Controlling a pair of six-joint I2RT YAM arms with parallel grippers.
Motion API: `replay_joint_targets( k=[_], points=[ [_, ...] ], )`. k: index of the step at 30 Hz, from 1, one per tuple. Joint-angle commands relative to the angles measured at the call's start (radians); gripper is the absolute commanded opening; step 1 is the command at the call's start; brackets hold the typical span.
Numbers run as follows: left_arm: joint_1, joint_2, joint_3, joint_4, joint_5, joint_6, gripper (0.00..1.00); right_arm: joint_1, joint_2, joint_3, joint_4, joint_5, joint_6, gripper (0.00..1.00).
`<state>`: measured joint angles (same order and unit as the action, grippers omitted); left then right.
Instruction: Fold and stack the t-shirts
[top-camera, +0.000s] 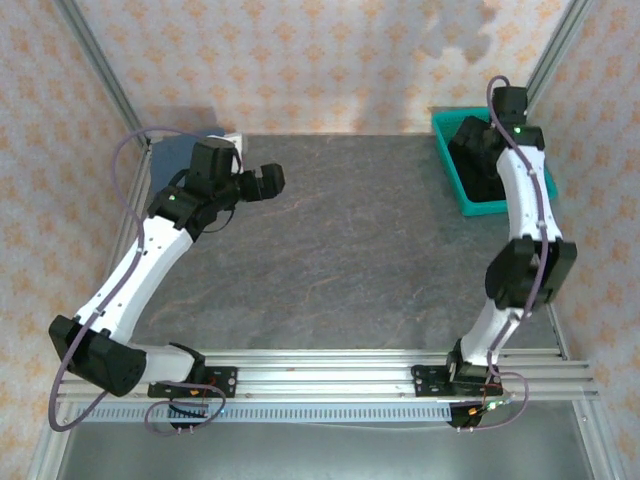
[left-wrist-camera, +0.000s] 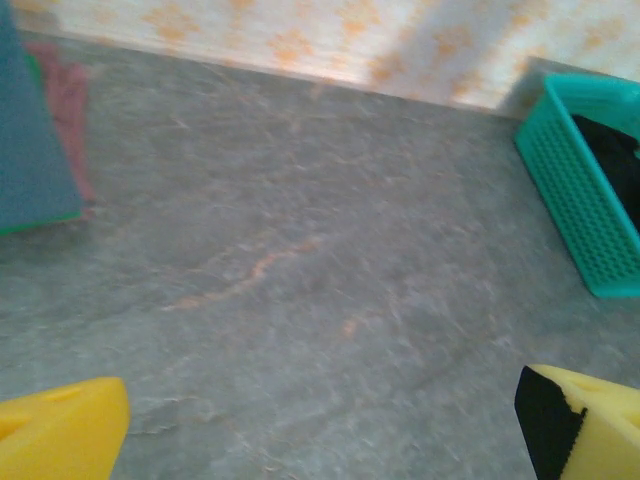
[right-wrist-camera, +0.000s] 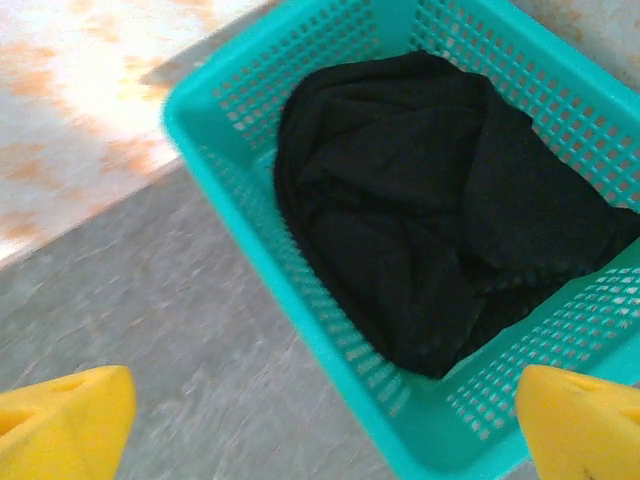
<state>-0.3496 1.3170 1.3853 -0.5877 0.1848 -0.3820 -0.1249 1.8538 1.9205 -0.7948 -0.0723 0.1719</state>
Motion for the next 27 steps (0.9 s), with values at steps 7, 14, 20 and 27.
replay_joint_targets(
  k=[7, 14, 20, 27],
  points=[
    [-0.143, -0.132, 0.1, -0.032, 0.012, 0.048, 1.0, -0.077, 0.362, 0.28, -0.129, 0.068, 0.121, 0.96],
    [-0.147, -0.256, 0.094, -0.083, -0.04, 0.042, 1.0, -0.084, 0.556, 0.389, -0.093, 0.102, 0.184, 0.96],
    [-0.147, -0.356, 0.087, -0.154, -0.152, 0.032, 1.0, -0.085, 0.636, 0.404, -0.033, 0.102, 0.286, 0.86],
    [-0.147, -0.412, 0.032, -0.177, -0.263, 0.018, 1.0, -0.09, 0.562, 0.29, 0.128, 0.041, 0.38, 0.2]
  ],
)
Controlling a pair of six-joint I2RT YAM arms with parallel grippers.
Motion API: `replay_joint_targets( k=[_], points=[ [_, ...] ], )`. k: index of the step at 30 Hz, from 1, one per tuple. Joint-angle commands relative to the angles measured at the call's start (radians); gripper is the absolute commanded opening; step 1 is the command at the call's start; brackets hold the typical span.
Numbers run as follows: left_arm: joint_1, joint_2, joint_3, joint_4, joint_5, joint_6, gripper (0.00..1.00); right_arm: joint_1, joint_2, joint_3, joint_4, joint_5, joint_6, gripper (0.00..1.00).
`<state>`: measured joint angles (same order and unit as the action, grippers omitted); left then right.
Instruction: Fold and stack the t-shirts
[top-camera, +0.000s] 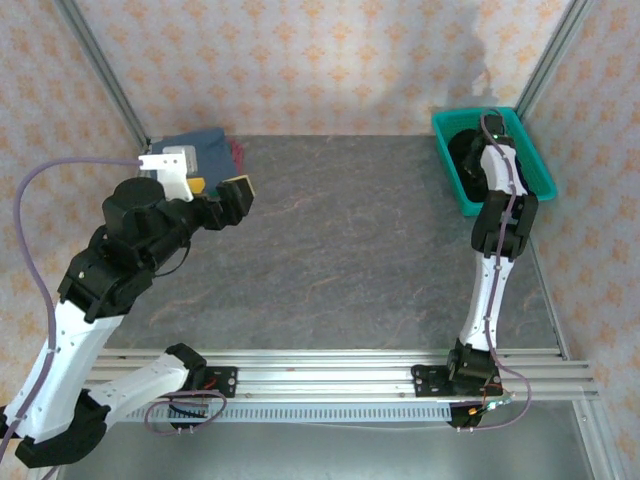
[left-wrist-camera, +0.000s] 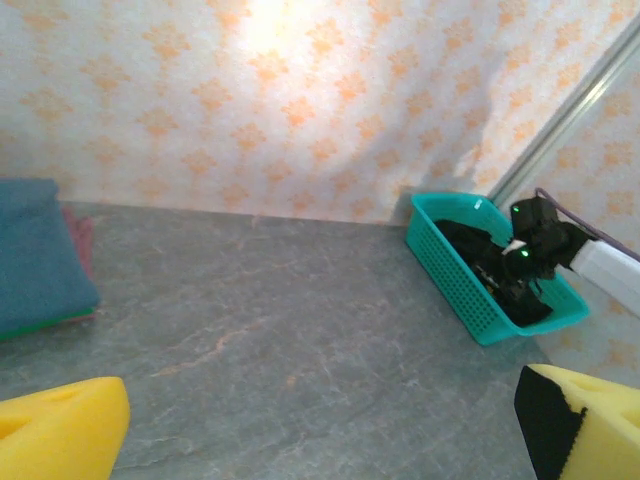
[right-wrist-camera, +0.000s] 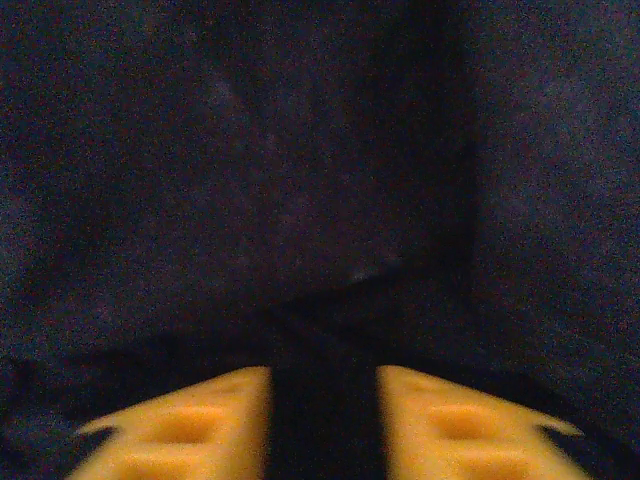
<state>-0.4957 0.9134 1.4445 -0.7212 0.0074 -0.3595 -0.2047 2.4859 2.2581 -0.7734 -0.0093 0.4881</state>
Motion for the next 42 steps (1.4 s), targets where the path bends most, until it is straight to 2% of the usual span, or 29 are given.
replay_joint_targets(
  k=[1, 2, 4, 11, 17, 22, 24, 27, 31, 35, 38, 42],
  points=[
    [-0.001, -0.009, -0.037, -0.044, -0.105, -0.006, 1.0, -0.009, -0.112, -0.091, 0.168, -0.037, 0.071, 0.13],
    [0.0, -0.006, -0.046, -0.043, -0.118, -0.008, 1.0, -0.009, -0.159, -0.137, 0.23, -0.048, 0.081, 0.06],
    [0.0, 0.002, -0.06, -0.032, -0.126, -0.005, 1.0, -0.01, -0.244, -0.205, 0.334, -0.067, 0.101, 0.0],
    [0.004, 0.077, -0.111, 0.084, -0.147, 0.004, 1.0, -0.003, -0.524, -0.401, 0.561, -0.167, 0.224, 0.0],
    [0.056, 0.2, -0.074, 0.175, -0.077, -0.02, 1.0, 0.044, -0.731, -0.585, 0.837, -0.259, 0.408, 0.0],
    [0.079, 0.304, -0.009, 0.238, -0.014, -0.03, 1.0, 0.137, -0.793, -0.546, 0.911, -0.324, 0.474, 0.0],
    [0.085, 0.342, 0.033, 0.238, -0.001, -0.023, 1.0, 0.177, -0.811, -0.501, 0.924, -0.337, 0.487, 0.0],
    [0.091, 0.392, 0.099, 0.231, 0.01, -0.014, 1.0, 0.245, -0.799, -0.308, 0.849, -0.371, 0.441, 0.0],
    [0.102, 0.44, 0.184, 0.226, 0.014, -0.007, 1.0, 0.337, -0.677, 0.11, 0.69, -0.428, 0.419, 0.0],
    [0.116, 0.461, 0.274, 0.207, -0.011, 0.003, 1.0, 0.411, -0.487, 0.55, 0.641, -0.459, 0.543, 0.0],
    [0.125, 0.465, 0.351, 0.167, -0.062, 0.013, 1.0, 0.424, -0.473, 0.558, 0.781, -0.456, 0.753, 0.0],
    [0.128, 0.443, 0.442, 0.082, -0.213, 0.009, 1.0, 0.459, -0.509, 0.519, 0.776, -0.532, 0.899, 0.0]
  ],
)
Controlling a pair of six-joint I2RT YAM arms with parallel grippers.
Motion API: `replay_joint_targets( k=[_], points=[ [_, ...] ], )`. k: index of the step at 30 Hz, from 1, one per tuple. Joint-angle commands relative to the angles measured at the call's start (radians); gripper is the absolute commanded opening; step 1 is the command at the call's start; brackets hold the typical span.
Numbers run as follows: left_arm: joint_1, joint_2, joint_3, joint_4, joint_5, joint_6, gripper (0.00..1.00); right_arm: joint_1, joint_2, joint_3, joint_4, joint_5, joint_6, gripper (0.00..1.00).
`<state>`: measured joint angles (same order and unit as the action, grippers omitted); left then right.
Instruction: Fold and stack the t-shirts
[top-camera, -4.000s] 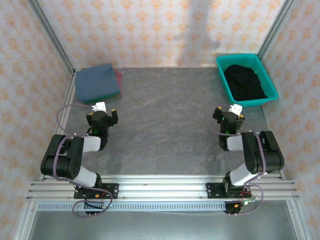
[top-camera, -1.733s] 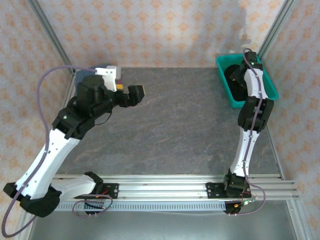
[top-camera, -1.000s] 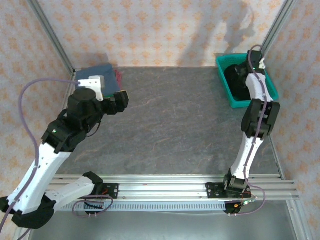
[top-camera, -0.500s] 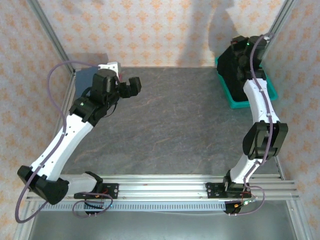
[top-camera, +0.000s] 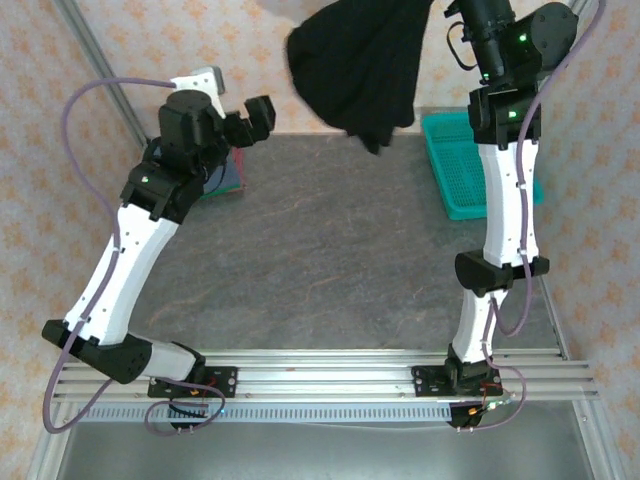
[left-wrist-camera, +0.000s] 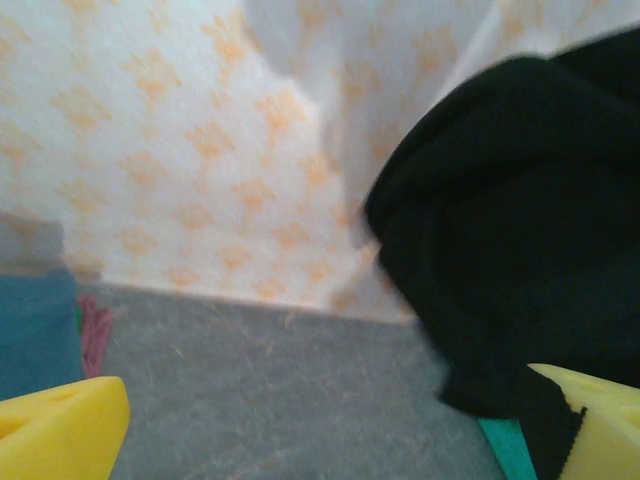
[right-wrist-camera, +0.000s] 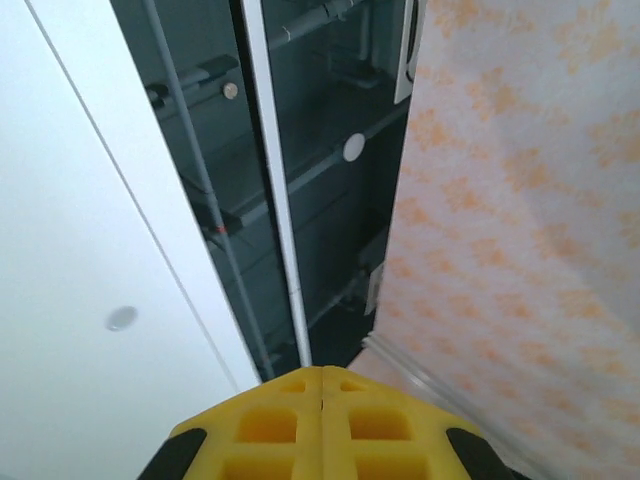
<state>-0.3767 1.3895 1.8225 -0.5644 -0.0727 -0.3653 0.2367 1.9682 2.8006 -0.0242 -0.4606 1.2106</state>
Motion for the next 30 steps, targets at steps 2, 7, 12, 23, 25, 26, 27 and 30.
replay_joint_targets(
  k=[2, 7, 12, 23, 25, 26, 27, 30],
  points=[
    [0.008, -0.065, 0.074, -0.097, -0.186, 0.02, 1.0, 0.043, -0.036, -0.081, -0.07, -0.151, 0.164, 0.0],
    [0.008, -0.15, -0.008, -0.106, -0.187, 0.018, 1.0, 0.113, -0.227, -0.563, -0.231, -0.152, -0.023, 0.0],
    [0.009, -0.185, -0.214, -0.152, -0.092, -0.043, 1.0, 0.11, -0.21, -0.988, -0.233, -0.128, -0.122, 0.28],
    [-0.068, -0.192, -0.646, -0.378, 0.151, -0.164, 1.0, 0.086, -0.195, -1.153, -0.774, 0.007, -0.739, 0.74],
    [-0.06, -0.2, -0.712, -0.435, 0.138, -0.236, 1.0, 0.104, -0.294, -1.235, -0.893, 0.066, -0.807, 0.75],
    [-0.053, -0.201, -0.74, -0.451, 0.136, -0.262, 1.0, 0.113, -0.333, -1.28, -0.941, 0.095, -0.82, 0.75],
    [-0.039, -0.202, -0.771, -0.463, 0.128, -0.295, 1.0, 0.121, -0.376, -1.335, -0.992, 0.148, -0.823, 0.75],
    [0.028, -0.211, -0.871, -0.436, 0.124, -0.385, 1.0, 0.121, -0.509, -1.549, -1.024, 0.319, -0.777, 0.74]
  ],
)
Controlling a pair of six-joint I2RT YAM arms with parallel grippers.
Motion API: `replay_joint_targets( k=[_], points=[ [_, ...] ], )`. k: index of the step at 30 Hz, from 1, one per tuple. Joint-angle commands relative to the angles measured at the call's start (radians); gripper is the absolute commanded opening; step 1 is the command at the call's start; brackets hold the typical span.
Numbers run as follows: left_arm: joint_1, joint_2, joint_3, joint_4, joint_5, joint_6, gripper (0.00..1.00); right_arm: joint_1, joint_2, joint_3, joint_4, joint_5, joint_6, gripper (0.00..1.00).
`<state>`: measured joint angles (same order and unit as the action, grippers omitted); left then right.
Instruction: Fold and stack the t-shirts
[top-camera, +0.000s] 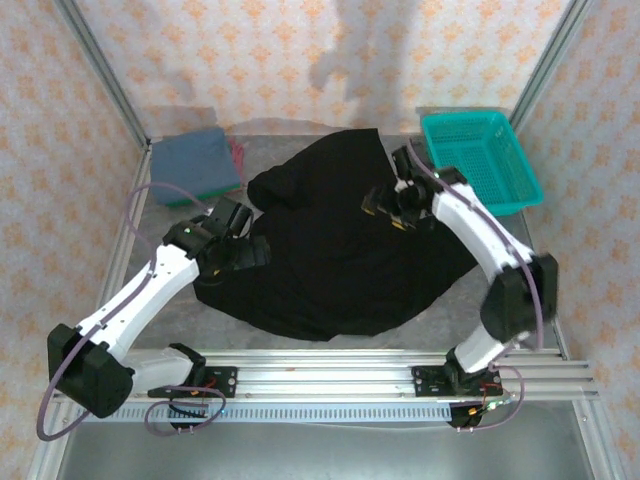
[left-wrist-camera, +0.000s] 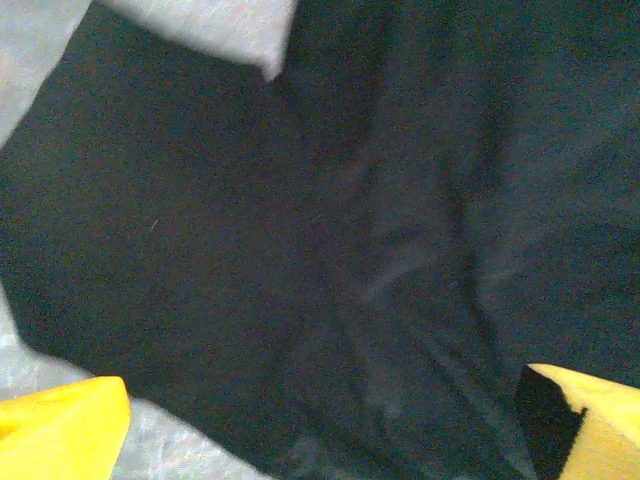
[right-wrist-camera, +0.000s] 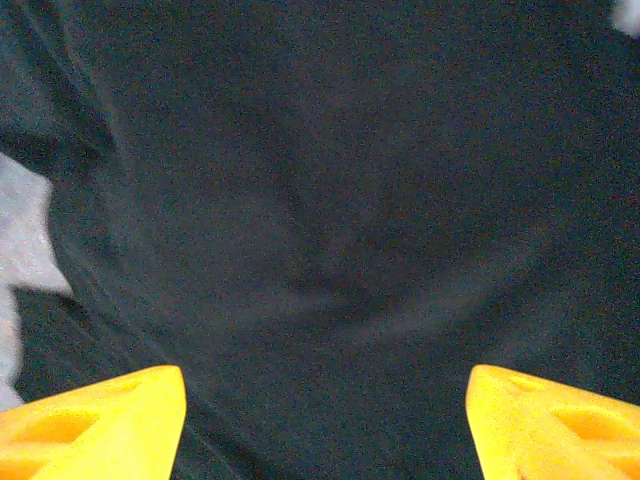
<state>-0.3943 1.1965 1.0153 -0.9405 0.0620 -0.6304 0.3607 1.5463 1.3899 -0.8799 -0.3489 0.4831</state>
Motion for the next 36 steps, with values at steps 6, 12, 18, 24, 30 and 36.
replay_joint_targets(
  k=[6, 12, 18, 24, 30, 36],
  points=[
    [0.131, 0.028, -0.138, -0.05, -0.023, -0.161, 1.0, -0.009, -0.212, -0.374, -0.067, 0.222, 0.044, 0.74],
    [0.147, 0.135, -0.189, 0.035, -0.052, -0.181, 0.97, 0.007, -0.137, -0.46, 0.084, 0.11, 0.046, 0.72],
    [0.17, 0.265, -0.163, 0.144, -0.05, -0.209, 0.9, 0.011, -0.057, -0.438, 0.153, 0.128, 0.062, 0.71],
    [0.17, 0.395, -0.123, 0.184, -0.04, -0.179, 0.81, 0.011, 0.014, -0.419, 0.16, 0.135, 0.076, 0.7],
    [0.173, 0.506, -0.061, 0.225, -0.035, -0.162, 0.52, 0.011, 0.026, -0.463, 0.194, 0.132, 0.107, 0.68],
    [0.174, 0.63, 0.052, 0.264, 0.008, -0.128, 0.26, 0.016, 0.062, -0.479, 0.211, 0.114, 0.12, 0.66]
  ],
)
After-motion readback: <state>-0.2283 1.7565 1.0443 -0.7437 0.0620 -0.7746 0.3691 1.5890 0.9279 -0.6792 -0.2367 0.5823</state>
